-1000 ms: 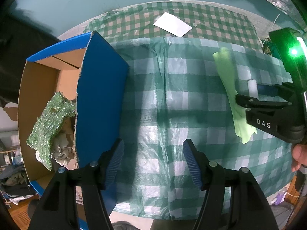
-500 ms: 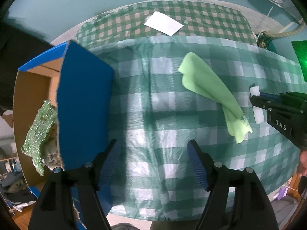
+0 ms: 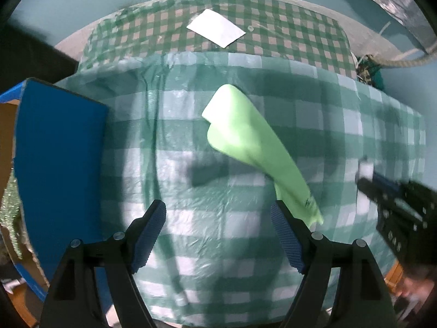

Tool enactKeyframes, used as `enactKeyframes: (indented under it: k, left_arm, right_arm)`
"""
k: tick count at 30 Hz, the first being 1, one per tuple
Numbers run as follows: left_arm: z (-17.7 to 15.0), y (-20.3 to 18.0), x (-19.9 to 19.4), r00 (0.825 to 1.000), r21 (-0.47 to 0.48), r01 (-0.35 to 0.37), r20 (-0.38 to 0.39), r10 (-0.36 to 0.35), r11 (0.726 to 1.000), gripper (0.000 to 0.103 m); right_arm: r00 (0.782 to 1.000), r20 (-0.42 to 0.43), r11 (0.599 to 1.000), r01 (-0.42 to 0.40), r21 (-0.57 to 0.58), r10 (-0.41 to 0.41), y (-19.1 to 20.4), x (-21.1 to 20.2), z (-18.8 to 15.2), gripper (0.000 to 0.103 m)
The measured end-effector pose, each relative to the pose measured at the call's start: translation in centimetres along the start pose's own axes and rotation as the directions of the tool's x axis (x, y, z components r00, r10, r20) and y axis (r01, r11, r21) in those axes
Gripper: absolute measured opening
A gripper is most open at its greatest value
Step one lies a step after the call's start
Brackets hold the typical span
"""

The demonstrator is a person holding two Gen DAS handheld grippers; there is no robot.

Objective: Organize soft objects
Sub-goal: 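Grasp the lime-green foam strip with the left gripper while the right gripper grasps the white foam cylinder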

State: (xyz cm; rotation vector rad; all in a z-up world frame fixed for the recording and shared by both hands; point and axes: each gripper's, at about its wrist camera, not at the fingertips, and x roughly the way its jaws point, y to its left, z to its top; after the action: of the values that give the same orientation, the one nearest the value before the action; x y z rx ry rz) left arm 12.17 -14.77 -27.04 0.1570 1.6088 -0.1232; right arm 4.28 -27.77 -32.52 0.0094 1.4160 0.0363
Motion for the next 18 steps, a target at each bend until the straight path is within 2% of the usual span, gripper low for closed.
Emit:
enactKeyframes:
  k: [3, 5, 15, 18]
  left_arm:
    - [0.6, -0.5, 0.7, 1.0, -0.032, 0.007, -0.011, -0.007, 0.999, 0.081]
    - [1.0, -0.8, 1.0, 0.999, -0.055, 0.025, -0.019, -0.026, 0.998, 0.081]
    - [3.0, -1.7, 3.1, 0.997, -0.178, 0.035, -0.057, -0.046, 0.983, 0.081]
    - [3.4, -1.9, 3.5, 0.996, -0.206, 0.049, -0.066, -0.064, 0.977, 0.081]
  right_arm:
    - [1.0, 0.001, 1.0, -0.016, 0.008, 0.016, -0.6, -0.1, -0.5, 0.019]
    - [1.0, 0.005, 1.0, -0.016, 0.002, 0.016, -0.9, -0.2, -0.8, 0.029]
    - [0.999, 0.01, 0.999, -0.043, -0.012, 0.044, -1.4, -0.3, -2.2, 0.029]
    - [0.999, 0.018, 0.999, -0.044, -0.022, 0.044, -1.4, -0.5, -2.6, 0.032]
